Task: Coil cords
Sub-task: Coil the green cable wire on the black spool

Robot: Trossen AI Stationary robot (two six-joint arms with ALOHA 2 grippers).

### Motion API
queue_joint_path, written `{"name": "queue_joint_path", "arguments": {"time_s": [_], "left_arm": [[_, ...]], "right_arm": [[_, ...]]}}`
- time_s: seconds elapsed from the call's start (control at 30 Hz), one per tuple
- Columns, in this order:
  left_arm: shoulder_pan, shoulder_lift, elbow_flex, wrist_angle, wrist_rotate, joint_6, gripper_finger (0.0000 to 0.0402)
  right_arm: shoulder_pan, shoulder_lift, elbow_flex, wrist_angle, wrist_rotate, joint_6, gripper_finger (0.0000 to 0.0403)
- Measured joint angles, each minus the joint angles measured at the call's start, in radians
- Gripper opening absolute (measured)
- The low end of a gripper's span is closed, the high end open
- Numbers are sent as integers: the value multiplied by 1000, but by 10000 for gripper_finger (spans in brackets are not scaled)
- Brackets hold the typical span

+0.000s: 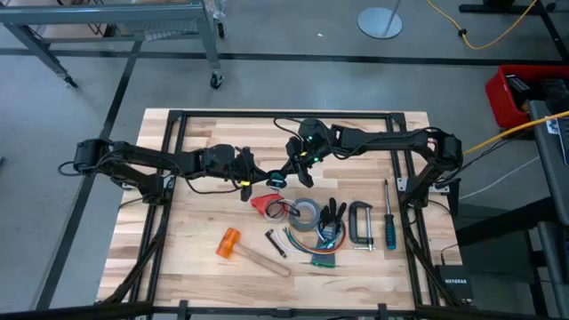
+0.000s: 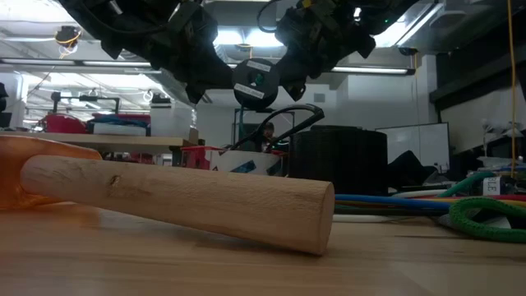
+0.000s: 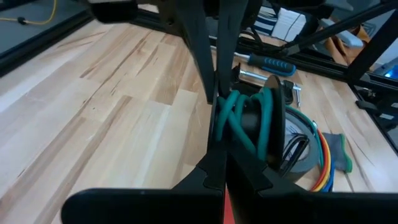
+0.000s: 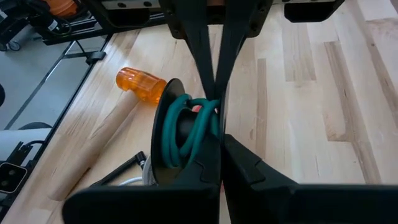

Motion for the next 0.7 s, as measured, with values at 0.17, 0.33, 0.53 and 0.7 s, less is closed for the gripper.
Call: {"name": "queue_joint_path", "arguments": {"time_s": [0.17,0.33,0.53,0.7], "left_arm": [[-24,0,0,9,-9,38,0],[-31,0,0,13,-11,24,0],[2,0,0,2,-1,-68,0],[44,0,2,-15,49,-188,0]], "right_arm": [[0,0,0,-1,-11,0,3],[0,0,0,9,-11,0,5],[-1,0,1,24,3,2,35],[-9,-4,2,23,4,3,57]]}}
